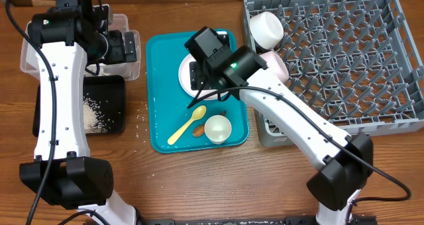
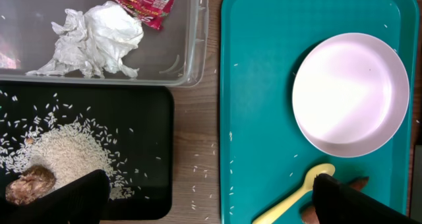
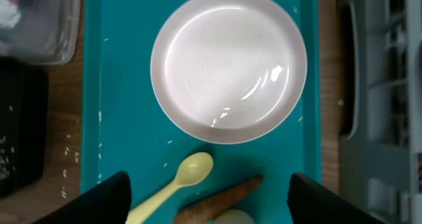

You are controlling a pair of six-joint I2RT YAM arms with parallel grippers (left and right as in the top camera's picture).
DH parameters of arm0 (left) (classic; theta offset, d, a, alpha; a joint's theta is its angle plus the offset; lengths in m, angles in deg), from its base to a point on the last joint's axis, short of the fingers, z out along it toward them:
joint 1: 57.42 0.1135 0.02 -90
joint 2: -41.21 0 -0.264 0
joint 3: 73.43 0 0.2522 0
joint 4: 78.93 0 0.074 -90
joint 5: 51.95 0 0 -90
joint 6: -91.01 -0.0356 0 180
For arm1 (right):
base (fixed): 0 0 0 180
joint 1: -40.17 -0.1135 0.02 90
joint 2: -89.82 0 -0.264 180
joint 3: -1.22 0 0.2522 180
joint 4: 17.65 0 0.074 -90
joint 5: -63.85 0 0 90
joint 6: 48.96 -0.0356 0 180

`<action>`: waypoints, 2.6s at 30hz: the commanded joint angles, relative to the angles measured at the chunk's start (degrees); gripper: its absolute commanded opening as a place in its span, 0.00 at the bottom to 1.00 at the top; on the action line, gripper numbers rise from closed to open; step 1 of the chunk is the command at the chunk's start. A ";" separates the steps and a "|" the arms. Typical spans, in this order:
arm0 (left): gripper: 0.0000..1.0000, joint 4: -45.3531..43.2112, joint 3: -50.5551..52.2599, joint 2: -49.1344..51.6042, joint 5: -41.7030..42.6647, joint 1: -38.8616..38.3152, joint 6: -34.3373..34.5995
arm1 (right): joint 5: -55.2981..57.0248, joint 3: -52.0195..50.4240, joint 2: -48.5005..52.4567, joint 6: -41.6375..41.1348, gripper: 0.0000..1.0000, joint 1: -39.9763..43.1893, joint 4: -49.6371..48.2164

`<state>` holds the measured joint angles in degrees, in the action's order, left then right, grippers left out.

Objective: Sort waste into correct bins and load items into the dishwasher
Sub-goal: 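Reach the right gripper back to the white plate and grasp its rim, then lift the white plate and carry it right over the dish rack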

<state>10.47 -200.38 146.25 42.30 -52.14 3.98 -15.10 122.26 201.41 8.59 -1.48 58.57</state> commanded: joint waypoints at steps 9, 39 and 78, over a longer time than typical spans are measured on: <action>1.00 -0.02 -0.15 -0.15 -0.20 -0.04 -0.20 | -0.48 -10.51 3.39 -12.66 0.63 3.26 -9.22; 1.00 -0.02 -0.15 -0.15 -0.22 -0.04 -0.20 | -12.22 -10.71 17.44 -15.58 0.36 8.70 -14.99; 1.00 -0.02 -0.15 -0.15 -0.20 -0.04 -0.17 | 44.81 22.43 4.17 11.19 0.04 15.50 2.95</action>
<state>10.47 -200.38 146.25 42.28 -52.14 3.98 4.70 142.90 209.06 17.31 13.21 60.84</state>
